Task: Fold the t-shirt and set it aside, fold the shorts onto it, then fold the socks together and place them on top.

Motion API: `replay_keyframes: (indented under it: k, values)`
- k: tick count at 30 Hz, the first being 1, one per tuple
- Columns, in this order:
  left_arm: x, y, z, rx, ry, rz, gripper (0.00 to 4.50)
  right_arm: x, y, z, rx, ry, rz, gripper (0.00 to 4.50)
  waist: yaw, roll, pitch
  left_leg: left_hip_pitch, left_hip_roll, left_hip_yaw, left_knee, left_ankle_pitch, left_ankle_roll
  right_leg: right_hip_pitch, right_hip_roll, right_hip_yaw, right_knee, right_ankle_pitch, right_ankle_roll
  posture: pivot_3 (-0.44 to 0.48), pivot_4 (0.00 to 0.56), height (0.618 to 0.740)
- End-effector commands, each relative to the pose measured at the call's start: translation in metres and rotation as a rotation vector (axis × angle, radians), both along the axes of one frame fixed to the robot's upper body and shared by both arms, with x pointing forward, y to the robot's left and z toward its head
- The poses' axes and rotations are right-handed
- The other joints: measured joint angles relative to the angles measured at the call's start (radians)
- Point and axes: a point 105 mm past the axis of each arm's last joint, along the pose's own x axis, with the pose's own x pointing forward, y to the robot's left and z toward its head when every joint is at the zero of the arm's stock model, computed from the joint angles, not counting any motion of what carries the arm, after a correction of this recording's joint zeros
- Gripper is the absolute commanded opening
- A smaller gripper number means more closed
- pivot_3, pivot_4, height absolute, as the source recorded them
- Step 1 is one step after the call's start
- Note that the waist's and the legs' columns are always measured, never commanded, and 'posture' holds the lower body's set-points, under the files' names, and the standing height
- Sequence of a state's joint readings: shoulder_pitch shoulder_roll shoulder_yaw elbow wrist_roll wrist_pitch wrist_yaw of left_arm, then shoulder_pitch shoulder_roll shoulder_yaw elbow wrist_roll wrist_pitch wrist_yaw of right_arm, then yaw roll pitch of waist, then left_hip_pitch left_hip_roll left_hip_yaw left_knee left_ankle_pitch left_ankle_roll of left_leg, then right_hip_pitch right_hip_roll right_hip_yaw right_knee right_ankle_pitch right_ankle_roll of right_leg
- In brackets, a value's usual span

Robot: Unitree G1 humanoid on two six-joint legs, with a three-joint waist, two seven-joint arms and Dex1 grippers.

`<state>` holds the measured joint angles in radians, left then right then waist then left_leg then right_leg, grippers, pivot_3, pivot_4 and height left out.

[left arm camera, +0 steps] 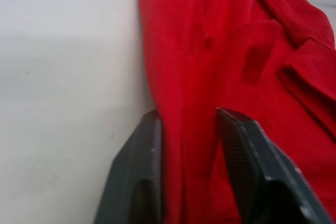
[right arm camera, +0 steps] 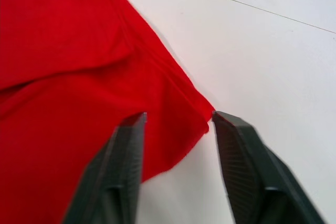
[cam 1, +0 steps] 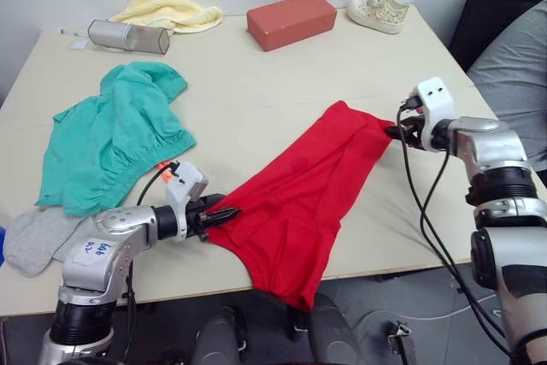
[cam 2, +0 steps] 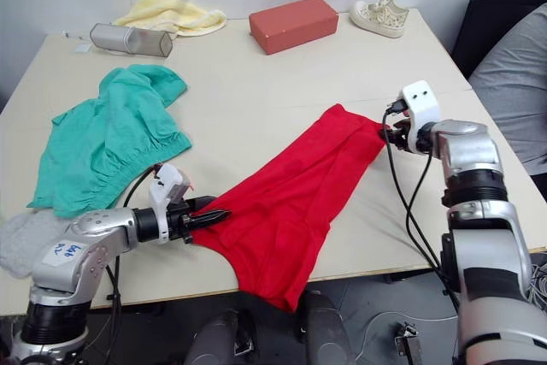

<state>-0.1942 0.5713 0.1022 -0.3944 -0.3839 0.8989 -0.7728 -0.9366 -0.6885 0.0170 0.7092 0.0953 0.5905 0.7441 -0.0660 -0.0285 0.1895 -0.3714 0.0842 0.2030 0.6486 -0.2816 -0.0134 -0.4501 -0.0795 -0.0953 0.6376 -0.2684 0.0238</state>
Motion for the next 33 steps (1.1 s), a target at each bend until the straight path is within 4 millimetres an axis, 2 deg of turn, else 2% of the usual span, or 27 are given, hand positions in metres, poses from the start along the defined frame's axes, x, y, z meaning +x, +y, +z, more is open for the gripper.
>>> replay_keyframes:
  k: [1, 4, 5, 8, 14, 19, 24, 28, 33]
  values:
    - [0.005, 0.002, 0.026, -0.04, -0.08, -0.11, 3.29, -0.031, -0.001, 0.022, 0.095, 0.037, 0.103, 3.5, 0.007, 0.0, 0.0, 0.0, 0.0, 0.0, 0.0, 0.0, 0.0, 0.0, 0.0, 0.0, 0.0, 0.0, 0.0, 0.0, 0.15, 0.74]
    - [0.011, 0.005, 0.037, -0.051, -0.08, -0.167, 4.26, -0.061, 0.004, 0.023, 0.15, 0.118, 0.152, 4.49, 0.014, 0.0, 0.0, -0.001, 0.001, -0.002, 0.0, -0.001, 0.0, 0.0, 0.0, -0.002, -0.001, 0.0, -0.001, 0.0, 0.15, 0.74]
    - [0.018, 0.005, 0.04, -0.041, -0.058, -0.167, 4.47, -0.077, 0.011, 0.022, 0.192, 0.175, 0.186, 4.5, 0.016, 0.0, 0.0, -0.001, 0.0, -0.002, 0.0, -0.001, 0.0, 0.0, 0.0, -0.002, -0.001, 0.0, -0.001, 0.0, 0.15, 0.74]
    - [0.041, -0.01, 0.048, -0.034, -0.039, -0.225, 4.47, -0.131, 0.045, 0.009, 0.273, 0.365, 0.316, 4.5, 0.036, 0.0, 0.0, -0.002, 0.0, -0.004, 0.001, -0.001, 0.001, 0.001, 0.0, -0.005, -0.003, 0.0, -0.001, 0.0, 0.15, 0.74]
    - [0.075, -0.044, 0.045, 0.003, -0.1, -0.285, 4.47, -0.177, 0.084, -0.023, 0.293, 0.459, 0.386, 4.5, 0.039, 0.0, 0.0, -0.003, 0.001, -0.005, 0.0, -0.003, 0.003, 0.002, 0.0, -0.007, -0.006, 0.0, -0.001, 0.0, 0.15, 0.74]
    - [0.105, -0.074, 0.036, 0.026, -0.116, -0.294, 4.47, -0.2, 0.109, -0.052, 0.311, 0.462, 0.383, 4.5, 0.042, 0.0, 0.0, -0.007, -0.002, -0.007, 0.001, -0.004, 0.003, 0.001, 0.001, -0.01, -0.009, 0.0, -0.001, 0.0, 0.15, 0.74]
    - [0.123, -0.103, 0.029, 0.032, -0.121, -0.298, 4.47, -0.212, 0.124, -0.067, 0.299, 0.462, 0.358, 4.5, 0.037, -0.002, -0.001, -0.012, -0.003, -0.008, 0.004, -0.006, 0.006, 0.0, 0.001, -0.012, -0.011, 0.001, 0.001, 0.0, 0.15, 0.74]
    - [0.13, -0.123, 0.023, 0.042, -0.107, -0.29, 4.47, -0.212, 0.124, -0.072, 0.258, 0.45, 0.309, 4.5, 0.035, -0.004, -0.002, -0.012, -0.003, -0.01, 0.004, -0.007, 0.009, 0.0, 0.002, -0.013, -0.011, 0.001, 0.001, 0.0, 0.15, 0.74]
    - [0.134, -0.137, 0.016, 0.083, -0.105, -0.279, 4.47, -0.213, 0.121, -0.077, 0.227, 0.448, 0.263, 4.5, 0.038, -0.006, -0.003, -0.012, -0.003, -0.015, 0.005, -0.007, 0.011, 0.002, 0.002, -0.015, -0.011, 0.001, 0.001, 0.0, 0.15, 0.74]
